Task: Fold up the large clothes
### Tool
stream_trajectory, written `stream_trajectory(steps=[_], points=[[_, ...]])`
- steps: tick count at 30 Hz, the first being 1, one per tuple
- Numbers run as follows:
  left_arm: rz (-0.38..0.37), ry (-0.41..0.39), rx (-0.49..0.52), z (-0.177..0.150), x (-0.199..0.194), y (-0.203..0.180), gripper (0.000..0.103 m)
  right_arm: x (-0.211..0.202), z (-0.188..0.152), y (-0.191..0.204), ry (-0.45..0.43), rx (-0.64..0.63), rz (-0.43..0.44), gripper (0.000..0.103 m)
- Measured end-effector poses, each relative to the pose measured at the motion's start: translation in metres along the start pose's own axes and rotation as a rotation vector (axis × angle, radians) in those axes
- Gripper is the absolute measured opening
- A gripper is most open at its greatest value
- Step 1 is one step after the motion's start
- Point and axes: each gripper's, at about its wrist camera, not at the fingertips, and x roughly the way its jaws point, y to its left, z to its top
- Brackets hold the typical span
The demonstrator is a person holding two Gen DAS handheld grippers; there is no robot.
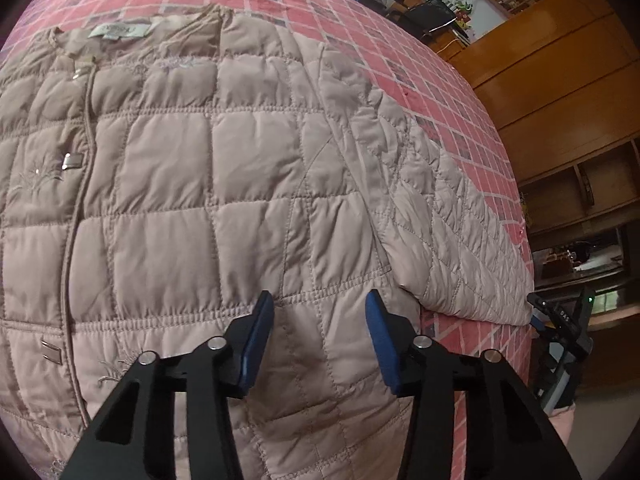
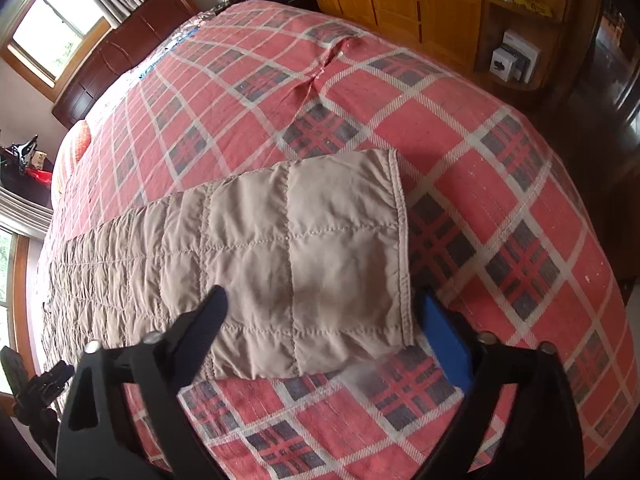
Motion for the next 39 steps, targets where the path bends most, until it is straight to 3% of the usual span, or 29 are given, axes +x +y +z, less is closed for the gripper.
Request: stream_trajectory(steps=[2, 5, 7, 10, 13, 17, 22, 29, 36, 39], points=[[-0.014, -0.001, -0.012, 0.0, 0.0, 0.007, 0.037, 0.006, 0.003, -0.002, 0.012, 0.007, -0.019, 0.076], [-0.031, 0.003, -0.035, 0.0, 0.0, 0.016, 0.025, 0.007, 0.005, -0.001, 0.0, -0.019, -0.071, 0.052], [-0.043, 0.011, -0.058, 0.0, 0.002, 0.025, 0.018, 0.004, 0.005, -0.006, -0.008, -0.013, -0.043, 0.02], [-0.052, 0.012, -0.074, -0.001, 0.005, 0.037, 0.01, -0.005, 0.001, -0.009, -0.026, -0.01, 0.0, 0.009], [-0.063, 0.012, -0.087, -0.002, 0.005, 0.047, 0.002, -0.022, -0.002, 0.006, -0.061, -0.039, 0.032, 0.008], [-0.1, 0.015, -0.097, -0.004, 0.004, 0.055, 0.002, -0.049, -0.01, 0.042, -0.12, -0.122, 0.125, 0.007], [-0.084, 0.005, -0.069, -0.005, 0.004, 0.051, 0.002, -0.065, -0.032, 0.123, -0.124, -0.3, 0.226, 0.007], [-0.082, 0.004, -0.054, -0.004, 0.008, 0.046, 0.002, -0.024, -0.06, 0.224, -0.044, -0.492, 0.208, 0.007], [-0.082, 0.006, -0.045, -0.002, 0.009, 0.041, 0.002, 0.028, -0.08, 0.265, 0.035, -0.547, 0.139, 0.008], [-0.082, 0.006, -0.044, -0.001, 0.01, 0.041, 0.002, 0.042, -0.086, 0.269, 0.06, -0.548, 0.132, 0.014]])
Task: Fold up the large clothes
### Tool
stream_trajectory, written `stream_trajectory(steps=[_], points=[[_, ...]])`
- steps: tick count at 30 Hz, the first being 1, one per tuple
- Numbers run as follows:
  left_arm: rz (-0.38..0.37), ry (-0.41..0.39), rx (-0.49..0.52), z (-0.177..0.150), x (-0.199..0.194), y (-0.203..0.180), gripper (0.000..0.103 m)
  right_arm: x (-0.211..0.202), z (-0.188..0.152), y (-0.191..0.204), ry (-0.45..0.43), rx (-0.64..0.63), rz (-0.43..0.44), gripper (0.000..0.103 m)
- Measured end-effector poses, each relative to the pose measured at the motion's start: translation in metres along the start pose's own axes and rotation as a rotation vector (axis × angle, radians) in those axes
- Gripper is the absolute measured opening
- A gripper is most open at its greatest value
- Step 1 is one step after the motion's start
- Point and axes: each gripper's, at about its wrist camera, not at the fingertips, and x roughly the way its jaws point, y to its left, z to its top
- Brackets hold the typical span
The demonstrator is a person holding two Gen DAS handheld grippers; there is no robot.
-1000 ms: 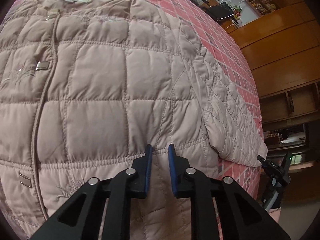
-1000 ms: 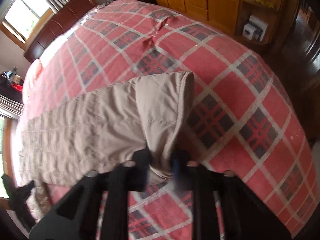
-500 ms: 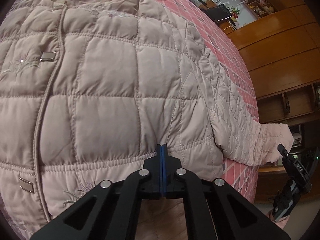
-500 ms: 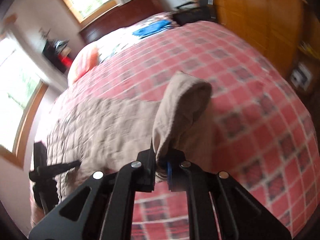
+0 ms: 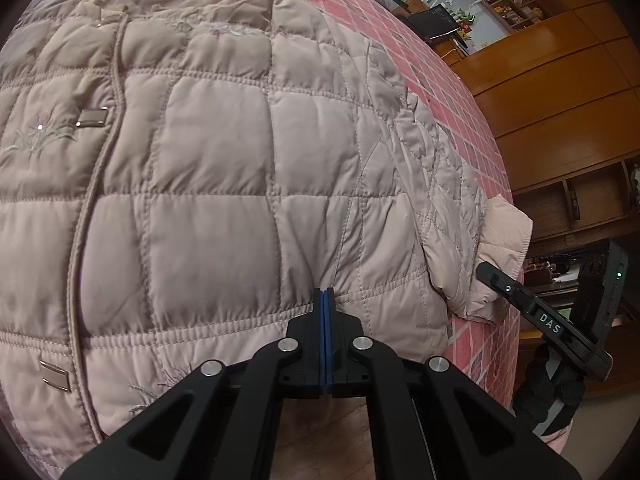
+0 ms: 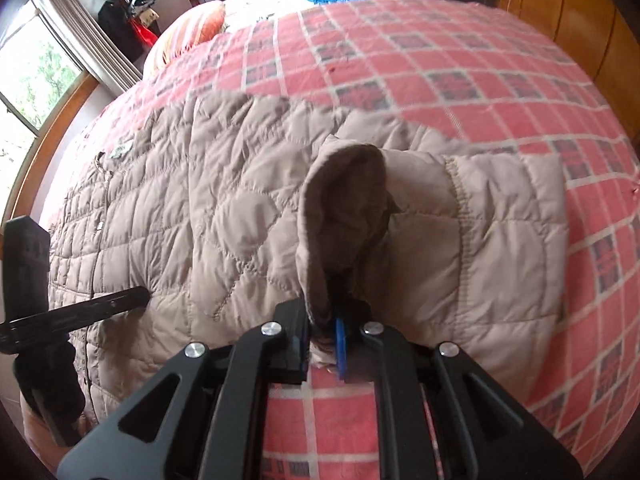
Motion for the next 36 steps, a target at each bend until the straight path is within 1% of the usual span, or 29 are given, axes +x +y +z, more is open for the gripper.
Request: stream_trajectory(steps=[1, 2, 3, 6, 7, 8, 10, 12, 14, 15, 16, 19, 20, 22, 25, 27, 28, 29, 30, 31, 33, 36], points=[[0.002, 0.0, 0.001, 0.0, 0.0, -0.001, 0.002, 0.001, -0.001, 0.001, 0.003, -0.006, 0.006, 0.021], [0.004, 0.001, 0.003, 0.0, 0.0, -0.001, 0.002, -0.001, -0.004, 0.003, 0.007, -0.011, 0.034, 0.03], [0.006, 0.003, 0.008, 0.0, 0.0, -0.001, 0.002, -0.006, -0.007, 0.005, 0.003, -0.019, 0.076, 0.043], [-0.004, 0.015, 0.001, 0.0, -0.004, -0.003, 0.002, -0.039, -0.021, 0.011, -0.06, -0.072, 0.207, 0.043], [-0.011, 0.014, -0.004, -0.001, -0.006, -0.006, 0.003, -0.051, -0.025, 0.01, -0.088, -0.079, 0.229, 0.043], [-0.025, 0.009, -0.002, -0.002, -0.01, -0.011, 0.003, -0.063, -0.029, 0.006, -0.109, -0.078, 0.226, 0.043], [-0.078, 0.009, 0.019, -0.005, -0.014, -0.026, 0.003, -0.085, -0.04, -0.013, -0.149, -0.048, 0.183, 0.043], [-0.136, 0.01, 0.055, -0.009, -0.015, -0.049, 0.003, -0.098, -0.047, -0.036, -0.176, 0.007, 0.113, 0.044], [-0.171, 0.009, 0.097, -0.012, -0.012, -0.074, 0.012, -0.103, -0.053, -0.063, -0.182, 0.075, 0.063, 0.045], [-0.18, 0.006, 0.117, -0.013, -0.008, -0.087, 0.022, -0.101, -0.058, -0.072, -0.175, 0.104, 0.061, 0.045], [-0.18, 0.005, 0.132, -0.013, -0.003, -0.1, 0.029, -0.098, -0.059, -0.082, -0.165, 0.133, 0.057, 0.045], [-0.172, 0.037, 0.155, -0.012, 0.02, -0.128, 0.034, -0.09, -0.069, -0.115, -0.135, 0.202, 0.024, 0.045], [-0.17, 0.048, 0.158, -0.011, 0.029, -0.136, 0.035, -0.087, -0.073, -0.123, -0.129, 0.215, 0.025, 0.045], [-0.152, 0.057, 0.154, -0.01, 0.043, -0.146, 0.043, -0.083, -0.081, -0.136, -0.12, 0.251, 0.045, 0.045], [-0.089, 0.059, 0.142, -0.008, 0.058, -0.153, 0.043, -0.073, -0.087, -0.144, -0.113, 0.282, 0.067, 0.045], [-0.069, 0.06, 0.121, -0.004, 0.067, -0.151, 0.042, -0.07, -0.09, -0.147, -0.11, 0.288, 0.077, 0.045], [-0.068, 0.062, 0.111, -0.004, 0.07, -0.15, 0.035, -0.07, -0.093, -0.147, -0.11, 0.288, 0.08, 0.045], [-0.062, 0.06, 0.103, -0.003, 0.072, -0.151, 0.032, -0.07, -0.094, -0.146, -0.111, 0.288, 0.084, 0.045], [-0.068, 0.058, 0.092, -0.004, 0.072, -0.148, 0.032, -0.069, -0.095, -0.144, -0.113, 0.288, 0.086, 0.045], [-0.08, 0.057, 0.081, -0.005, 0.069, -0.145, 0.032, -0.071, -0.096, -0.143, -0.115, 0.286, 0.088, 0.045], [-0.088, 0.03, 0.079, -0.007, 0.061, -0.141, 0.032, -0.072, -0.097, -0.142, -0.123, 0.275, 0.092, 0.045], [-0.047, -0.039, 0.138, -0.005, 0.05, -0.147, 0.042, -0.069, -0.095, -0.136, -0.121, 0.272, 0.087, 0.045]])
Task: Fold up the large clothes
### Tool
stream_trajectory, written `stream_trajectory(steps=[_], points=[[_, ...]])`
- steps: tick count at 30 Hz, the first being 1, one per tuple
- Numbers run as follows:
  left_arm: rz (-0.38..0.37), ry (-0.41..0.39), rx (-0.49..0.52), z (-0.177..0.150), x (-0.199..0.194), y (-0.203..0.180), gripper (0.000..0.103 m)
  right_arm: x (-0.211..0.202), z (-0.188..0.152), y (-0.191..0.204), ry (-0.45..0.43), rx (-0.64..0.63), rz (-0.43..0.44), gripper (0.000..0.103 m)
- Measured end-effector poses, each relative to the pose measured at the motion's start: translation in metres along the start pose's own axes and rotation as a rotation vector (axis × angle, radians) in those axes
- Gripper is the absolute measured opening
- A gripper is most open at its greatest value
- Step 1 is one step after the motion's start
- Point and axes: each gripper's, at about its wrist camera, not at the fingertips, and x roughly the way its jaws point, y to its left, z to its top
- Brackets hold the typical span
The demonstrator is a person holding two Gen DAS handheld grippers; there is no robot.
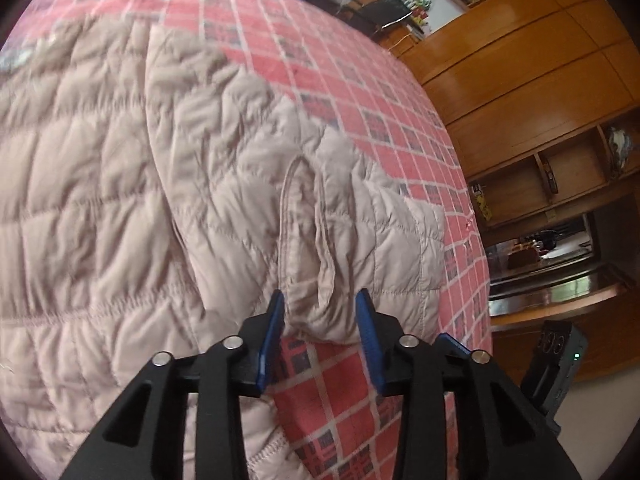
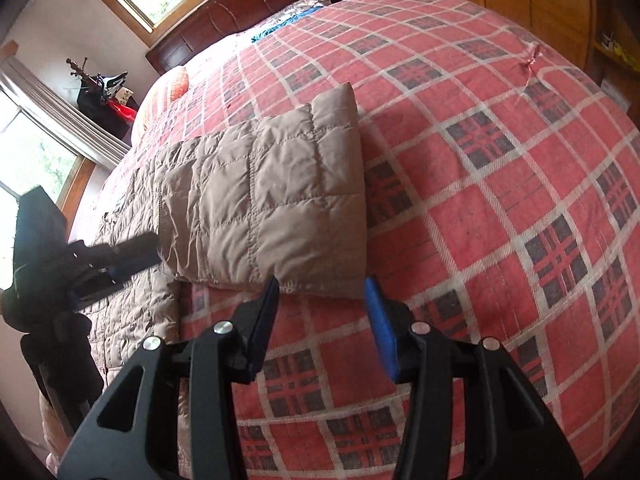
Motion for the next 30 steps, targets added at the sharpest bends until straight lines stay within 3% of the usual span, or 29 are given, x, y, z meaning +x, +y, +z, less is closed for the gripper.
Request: stream_trajectory(steps=[5, 7, 9, 13, 18, 22, 30], points=[[0.015, 0.045, 0.033, 0.011, 0.021, -0.008, 0.042, 0.008, 0.002, 0.002, 0.015, 0.005, -0.01, 0.045], [0.024, 0.057, 0.03, 0.011, 0.027, -0.007, 0.01, 0.009, 0.0, 0.001, 0.016, 0.012, -0.012, 0.045], [0.001, 0.059, 0.011, 0.01, 0.028, -0.003, 0.004, 0.009, 0.001, 0.001, 0.016, 0.02, -0.009, 0.045], [-0.003, -0.023, 0.022, 0.002, -0.001, 0.005, 0.002, 0.002, 0.0, -0.008, 0.001, 0.039, 0.017, 0.045], [0.02, -0.147, 0.058, -0.006, -0.065, 0.029, 0.002, 0.003, 0.004, -0.002, 0.017, 0.03, 0.101, 0.045], [0.064, -0.226, 0.034, -0.013, -0.113, 0.065, 0.002, 0.017, 0.012, 0.02, 0.042, 0.013, 0.173, 0.058], [0.186, -0.342, -0.051, -0.025, -0.189, 0.146, 0.002, 0.058, 0.031, 0.069, 0.119, -0.004, 0.284, 0.059]])
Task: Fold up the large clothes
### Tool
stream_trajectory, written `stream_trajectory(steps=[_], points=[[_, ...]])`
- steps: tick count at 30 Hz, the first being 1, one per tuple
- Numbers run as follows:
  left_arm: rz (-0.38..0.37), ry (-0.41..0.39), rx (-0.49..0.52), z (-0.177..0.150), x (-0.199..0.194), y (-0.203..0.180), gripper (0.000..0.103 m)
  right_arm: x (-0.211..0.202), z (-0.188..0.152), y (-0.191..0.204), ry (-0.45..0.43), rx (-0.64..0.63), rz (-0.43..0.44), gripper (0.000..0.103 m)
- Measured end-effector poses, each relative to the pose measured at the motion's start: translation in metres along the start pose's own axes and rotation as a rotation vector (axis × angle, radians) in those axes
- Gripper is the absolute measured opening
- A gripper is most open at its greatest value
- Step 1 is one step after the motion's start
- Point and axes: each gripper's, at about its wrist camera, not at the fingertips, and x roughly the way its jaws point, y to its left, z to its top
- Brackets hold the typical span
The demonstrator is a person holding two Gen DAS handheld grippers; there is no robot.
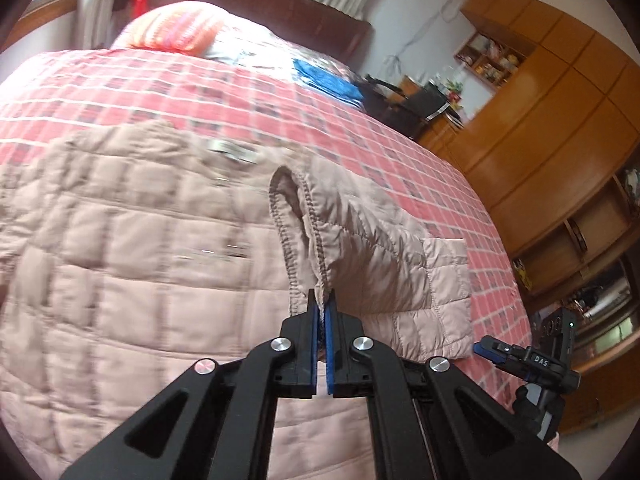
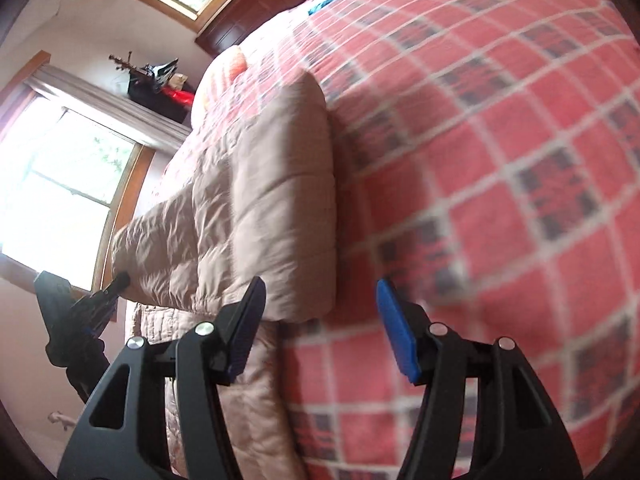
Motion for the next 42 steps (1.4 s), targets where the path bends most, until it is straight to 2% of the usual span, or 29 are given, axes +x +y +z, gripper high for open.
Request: stream_trajectory(steps=[3, 7, 8, 9, 10, 13, 19, 23, 26, 28, 30, 32, 33, 36, 38, 42], points=[[0.052, -0.039, -0.032, 0.007, -0.021, 0.037, 0.002, 0.017, 0.008, 0.02, 0.033, -0.028, 0.008, 0.059], [0.089, -0.047, -0.074, 0.012, -0.034, 0.075, 0.002, 0.038, 0.015, 0.047, 0.067, -0.076, 0.005, 0.058], [0.1, -0.043, -0.083, 0.012, -0.034, 0.083, 0.002, 0.043, 0.016, 0.054, 0.074, -0.09, 0.002, 0.057], [0.112, -0.042, -0.086, 0.011, -0.033, 0.088, 0.002, 0.049, 0.018, 0.061, 0.079, -0.103, -0.015, 0.049], [0.126, -0.038, -0.089, 0.011, -0.032, 0.095, 0.002, 0.055, 0.018, 0.065, 0.088, -0.11, -0.025, 0.04], [0.141, -0.003, -0.118, 0.008, -0.02, 0.112, 0.002, 0.064, 0.016, 0.072, 0.098, -0.131, -0.095, 0.033], [0.174, 0.053, -0.125, -0.008, 0.013, 0.135, 0.003, 0.073, 0.013, 0.073, 0.115, -0.118, -0.152, 0.031], [0.219, 0.041, -0.067, -0.01, 0.021, 0.129, 0.006, 0.075, 0.015, 0.082, 0.117, -0.14, -0.194, 0.031], [0.231, 0.053, -0.062, -0.005, 0.018, 0.128, 0.009, 0.077, 0.009, 0.086, 0.11, -0.16, -0.231, 0.035], [0.234, 0.051, -0.088, -0.002, 0.008, 0.13, 0.018, 0.068, 0.007, 0.101, 0.081, -0.161, -0.249, 0.039], [0.284, 0.002, -0.096, -0.002, -0.012, 0.13, 0.027, 0.045, 0.002, 0.114, 0.017, -0.194, -0.27, 0.039], [0.363, -0.078, -0.054, -0.003, -0.034, 0.119, 0.026, 0.029, -0.003, 0.136, -0.029, -0.243, -0.276, 0.039], [0.383, -0.106, -0.027, -0.003, -0.041, 0.111, 0.026, 0.025, -0.006, 0.15, -0.031, -0.269, -0.253, 0.039], [0.352, -0.128, 0.039, -0.007, -0.048, 0.082, 0.026, 0.033, -0.015, 0.184, 0.014, -0.321, -0.222, 0.039], [0.309, -0.095, 0.081, -0.014, -0.04, 0.062, 0.026, 0.054, -0.022, 0.204, 0.059, -0.35, -0.21, 0.037], [0.319, -0.03, 0.112, -0.02, -0.009, 0.046, 0.026, 0.096, -0.023, 0.213, 0.137, -0.34, -0.246, 0.032]])
